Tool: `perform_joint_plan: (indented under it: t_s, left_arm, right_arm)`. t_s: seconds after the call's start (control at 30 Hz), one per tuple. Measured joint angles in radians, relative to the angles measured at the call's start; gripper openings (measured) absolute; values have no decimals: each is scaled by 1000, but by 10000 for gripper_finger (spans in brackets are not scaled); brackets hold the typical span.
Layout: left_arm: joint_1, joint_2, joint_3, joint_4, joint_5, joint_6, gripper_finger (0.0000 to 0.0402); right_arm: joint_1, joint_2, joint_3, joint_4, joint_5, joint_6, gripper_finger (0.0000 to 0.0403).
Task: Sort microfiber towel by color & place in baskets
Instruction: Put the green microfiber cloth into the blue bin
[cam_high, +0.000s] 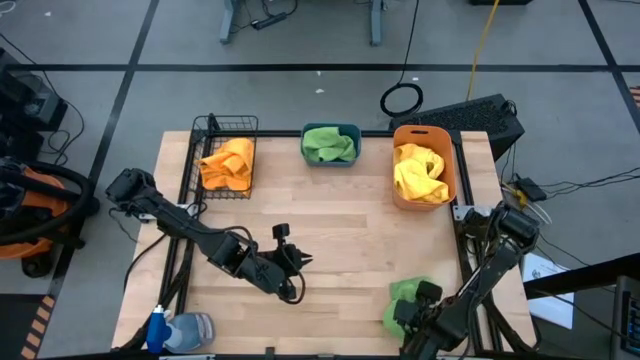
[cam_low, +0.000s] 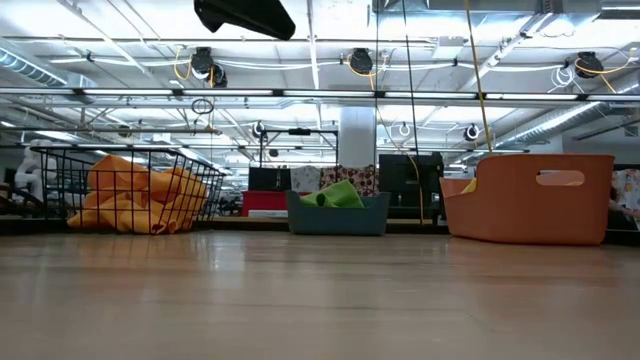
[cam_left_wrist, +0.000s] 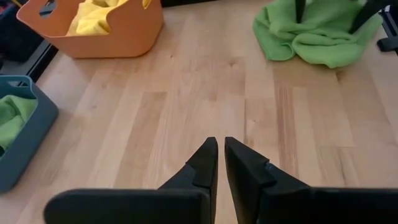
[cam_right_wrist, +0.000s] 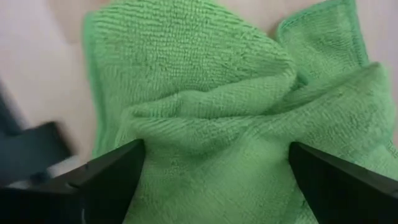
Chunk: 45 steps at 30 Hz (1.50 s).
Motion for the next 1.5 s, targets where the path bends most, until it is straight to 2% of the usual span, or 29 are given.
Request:
perform_joint_plan:
  t_s: [0.2, 0.33, 0.43, 0.57, 0.7, 0.77, 0.97, 1.27, 1.5]
  left_arm:
    - [0, 0, 1, 0, 0, -1, 38]
    - [0, 0, 1, -1, 0, -1, 38]
    - [0, 11, 2, 1, 0, 0, 38]
    - [0, 41, 2, 3, 0, 1, 38]
    - [1, 83, 2, 32, 16, 4, 38]
    - [1, 98, 2, 63, 27, 14, 38]
    - [1, 111, 2, 117, 30, 59, 38]
    - [-18, 38, 2, 87, 54, 110, 38]
    - [-49, 8, 2, 65, 53, 109, 38]
  right_arm:
    - [-25, 64, 5, -20, 6, -87, 389]
    - [-41, 97, 6, 3, -3, -140, 353]
    - [-52, 101, 6, 26, -4, -155, 291]
    - [-69, 104, 5, 45, 20, -186, 179]
    - [-84, 106, 3, 62, 87, -254, 61]
    - [-95, 107, 16, 63, 139, -308, 25]
    - [-128, 121, 132, -30, 347, -474, 45]
    - [-149, 101, 468, -334, 702, -703, 26]
    - [-152, 0, 638, -438, 835, -876, 26]
